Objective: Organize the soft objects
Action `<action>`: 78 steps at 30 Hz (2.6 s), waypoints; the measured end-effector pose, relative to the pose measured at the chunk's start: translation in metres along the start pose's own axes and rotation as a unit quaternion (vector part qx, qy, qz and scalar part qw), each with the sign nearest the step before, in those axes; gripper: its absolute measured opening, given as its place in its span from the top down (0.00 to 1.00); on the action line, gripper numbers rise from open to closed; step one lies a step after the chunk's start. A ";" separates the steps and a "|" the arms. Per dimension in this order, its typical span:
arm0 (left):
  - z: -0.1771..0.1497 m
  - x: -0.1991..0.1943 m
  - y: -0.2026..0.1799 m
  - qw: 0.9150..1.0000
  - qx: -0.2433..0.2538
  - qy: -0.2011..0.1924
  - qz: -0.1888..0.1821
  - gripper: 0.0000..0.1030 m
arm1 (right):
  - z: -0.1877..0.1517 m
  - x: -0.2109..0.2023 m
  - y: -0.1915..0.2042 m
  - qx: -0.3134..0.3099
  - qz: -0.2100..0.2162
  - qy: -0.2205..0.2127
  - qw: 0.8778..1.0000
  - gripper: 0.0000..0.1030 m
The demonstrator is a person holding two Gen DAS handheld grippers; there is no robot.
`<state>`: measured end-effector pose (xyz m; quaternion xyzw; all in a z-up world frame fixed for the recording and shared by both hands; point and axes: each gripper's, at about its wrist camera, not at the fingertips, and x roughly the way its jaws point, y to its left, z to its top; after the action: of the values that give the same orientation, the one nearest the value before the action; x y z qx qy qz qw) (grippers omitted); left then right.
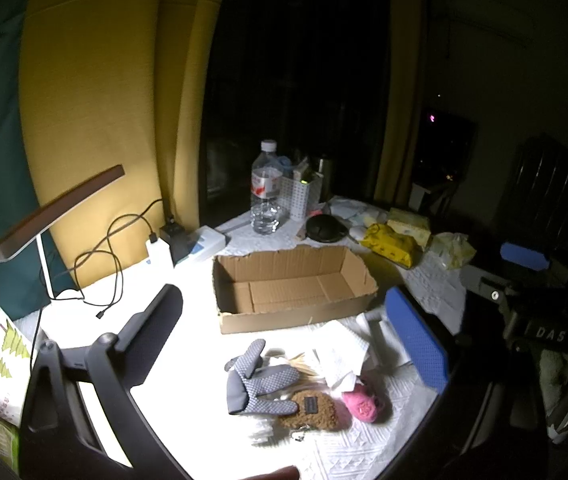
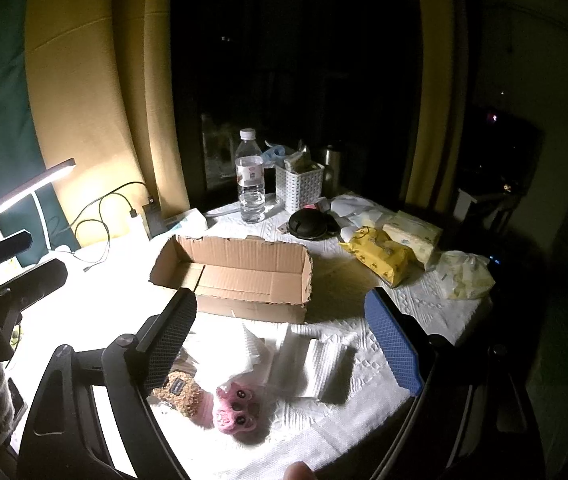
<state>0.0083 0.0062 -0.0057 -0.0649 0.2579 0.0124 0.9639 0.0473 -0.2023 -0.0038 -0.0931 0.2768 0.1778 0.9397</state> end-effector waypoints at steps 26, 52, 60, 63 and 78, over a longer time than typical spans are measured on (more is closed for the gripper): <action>0.001 0.000 0.002 1.000 -0.002 -0.001 -0.002 0.01 | 0.000 0.001 0.002 0.000 0.000 0.001 1.000 0.14; 0.001 0.000 0.003 1.000 -0.002 -0.003 -0.001 0.01 | 0.000 0.000 0.002 0.000 0.000 0.002 1.000 0.14; 0.001 0.000 0.002 1.000 -0.002 -0.003 -0.002 0.01 | 0.000 0.001 0.002 0.000 0.001 0.001 1.000 0.14; 0.001 0.000 0.002 1.000 -0.002 -0.003 -0.002 0.01 | 0.000 0.001 0.001 0.000 0.001 0.001 1.000 0.14; -0.007 0.026 -0.014 1.000 0.017 0.022 0.000 0.01 | -0.014 0.017 -0.012 0.010 0.011 0.021 1.000 0.14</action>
<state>0.0276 -0.0092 -0.0230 -0.0492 0.2791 0.0067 0.9590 0.0586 -0.2122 -0.0238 -0.0841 0.2991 0.1833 0.9327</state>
